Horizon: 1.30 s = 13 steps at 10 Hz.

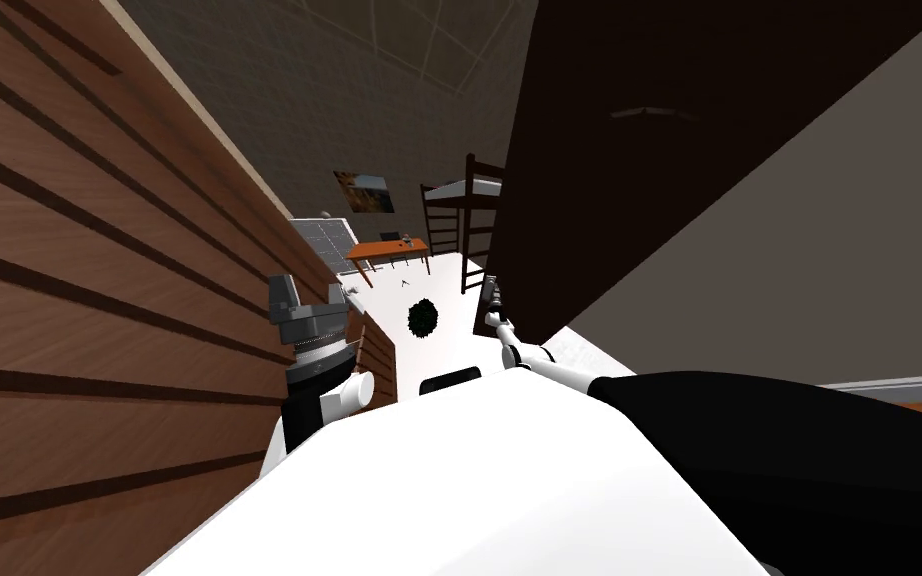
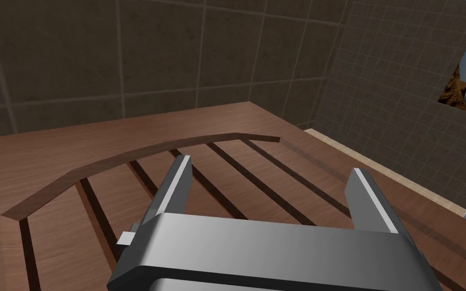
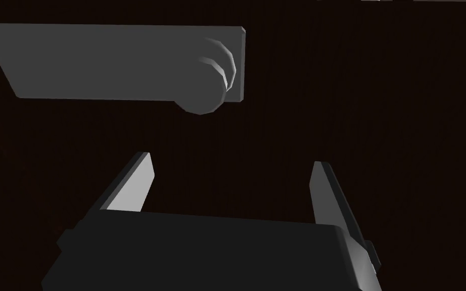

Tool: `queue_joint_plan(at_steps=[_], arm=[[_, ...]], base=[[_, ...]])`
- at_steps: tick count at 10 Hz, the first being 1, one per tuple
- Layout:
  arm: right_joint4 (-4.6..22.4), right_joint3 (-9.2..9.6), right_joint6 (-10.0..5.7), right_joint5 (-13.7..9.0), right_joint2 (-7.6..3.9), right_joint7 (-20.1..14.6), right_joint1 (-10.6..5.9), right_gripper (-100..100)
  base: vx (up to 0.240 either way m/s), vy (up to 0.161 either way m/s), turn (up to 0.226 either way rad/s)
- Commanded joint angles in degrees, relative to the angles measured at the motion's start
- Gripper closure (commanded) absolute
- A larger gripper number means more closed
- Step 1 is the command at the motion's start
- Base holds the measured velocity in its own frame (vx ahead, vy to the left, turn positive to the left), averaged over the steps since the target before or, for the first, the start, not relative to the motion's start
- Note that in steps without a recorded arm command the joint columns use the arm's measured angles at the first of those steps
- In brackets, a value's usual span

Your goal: Push the door open

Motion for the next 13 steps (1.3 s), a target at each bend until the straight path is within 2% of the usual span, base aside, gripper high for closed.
queue_joint_plan(at_steps=[1, 5, 6, 11, 13], arm=[[0.1, -0.11, -0.5, 0.0, -0.09, 0.0, 0.19, -100], [0.4, -0.25, -1.32, 0.0, -0.12, 0.0, 0.58, -100], [0.4, -0.25, -1.32, 0.0, -0.12, 0.0, 0.58, 100], [0.4, -0.25, -1.32, 0.0, -0.12, 0.0, 0.58, 100], [1.1, -3.25, -1.54, -1.2, -0.49, 1.9, 0.21, 100]], base=[[0.262, -0.089, 0.039], [0.196, -0.088, 0.034], [-0.007, 0.004, -0.009], [-0.022, 0.01, -0.002], [0.132, 0.009, 0.072]])
